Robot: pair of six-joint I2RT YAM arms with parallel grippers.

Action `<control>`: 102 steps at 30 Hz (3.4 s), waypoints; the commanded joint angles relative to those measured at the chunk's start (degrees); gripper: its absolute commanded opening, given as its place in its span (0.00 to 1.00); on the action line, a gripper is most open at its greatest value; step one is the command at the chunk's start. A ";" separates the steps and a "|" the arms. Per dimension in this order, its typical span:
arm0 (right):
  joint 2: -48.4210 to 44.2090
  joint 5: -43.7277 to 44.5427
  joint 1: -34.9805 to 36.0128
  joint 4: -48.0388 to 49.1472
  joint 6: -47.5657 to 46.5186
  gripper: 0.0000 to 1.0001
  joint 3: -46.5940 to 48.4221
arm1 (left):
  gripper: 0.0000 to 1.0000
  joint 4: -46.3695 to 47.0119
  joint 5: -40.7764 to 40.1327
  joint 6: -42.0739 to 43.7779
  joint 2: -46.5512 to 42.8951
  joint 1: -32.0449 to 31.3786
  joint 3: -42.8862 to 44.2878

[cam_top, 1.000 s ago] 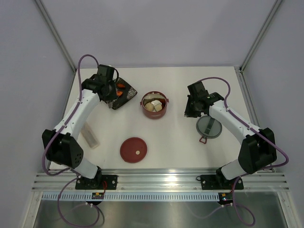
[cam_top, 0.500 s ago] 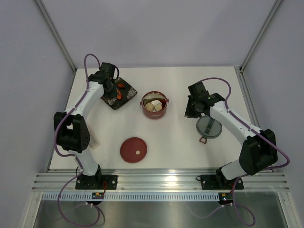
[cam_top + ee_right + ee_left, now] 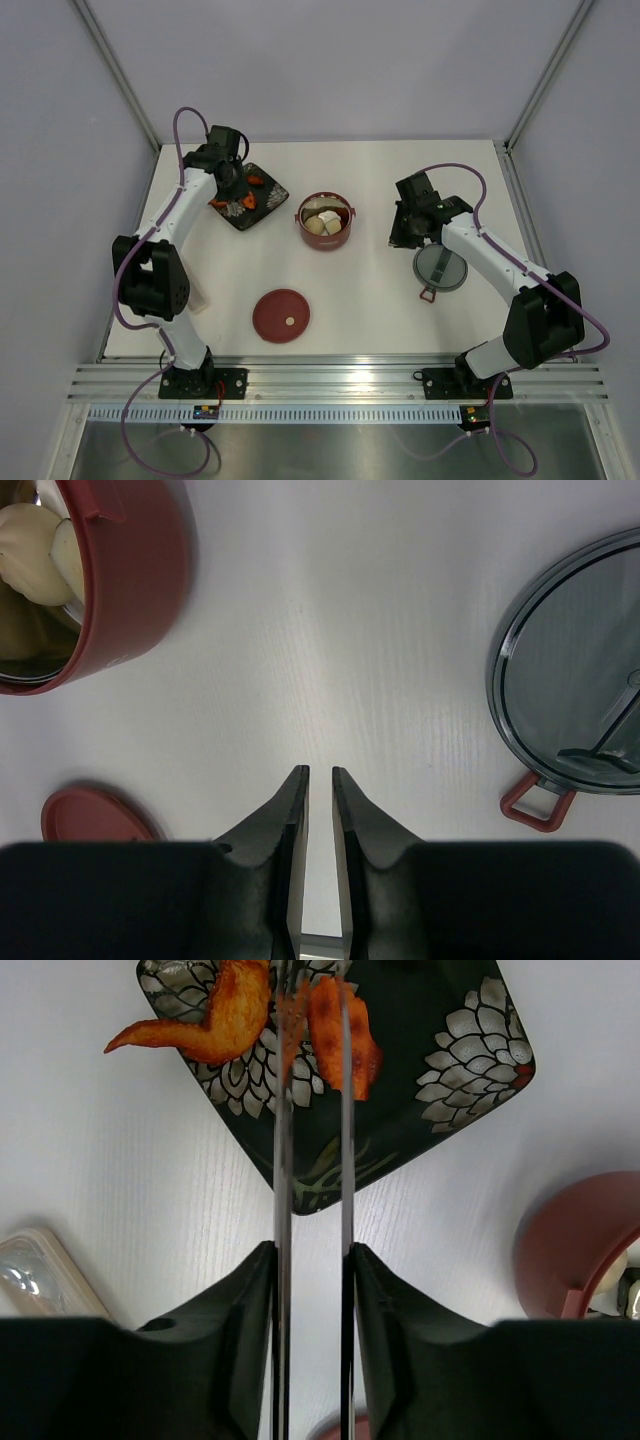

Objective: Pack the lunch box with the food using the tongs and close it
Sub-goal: Pick up the fake food from the plate, then place the fake food in the packing box.

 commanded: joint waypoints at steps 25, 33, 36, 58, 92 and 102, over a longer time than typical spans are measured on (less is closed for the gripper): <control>-0.75 1.33 0.47 0.50 -0.32 0.22 1.18 | 0.48 8.86 -0.75 -6.63 -5.05 -2.20 -9.17; -0.57 0.98 0.47 0.76 -0.14 0.22 1.10 | 0.51 8.77 -0.49 -6.98 -4.44 -2.55 -8.64; -0.66 1.15 0.56 0.67 -0.14 0.23 1.01 | 0.52 8.60 -0.84 -7.24 -3.56 -2.73 -8.56; -1.36 1.33 0.47 0.85 -0.14 0.22 0.48 | 0.23 4.74 -2.60 -6.54 -2.33 -3.52 -5.13; -2.15 2.65 0.56 1.37 0.47 0.23 0.04 | 0.00 -6.87 4.34 -0.30 -12.26 -24.52 3.31; -2.07 2.47 0.47 1.37 0.56 0.22 -0.05 | 0.04 -4.50 6.01 -1.09 -8.93 -27.60 1.11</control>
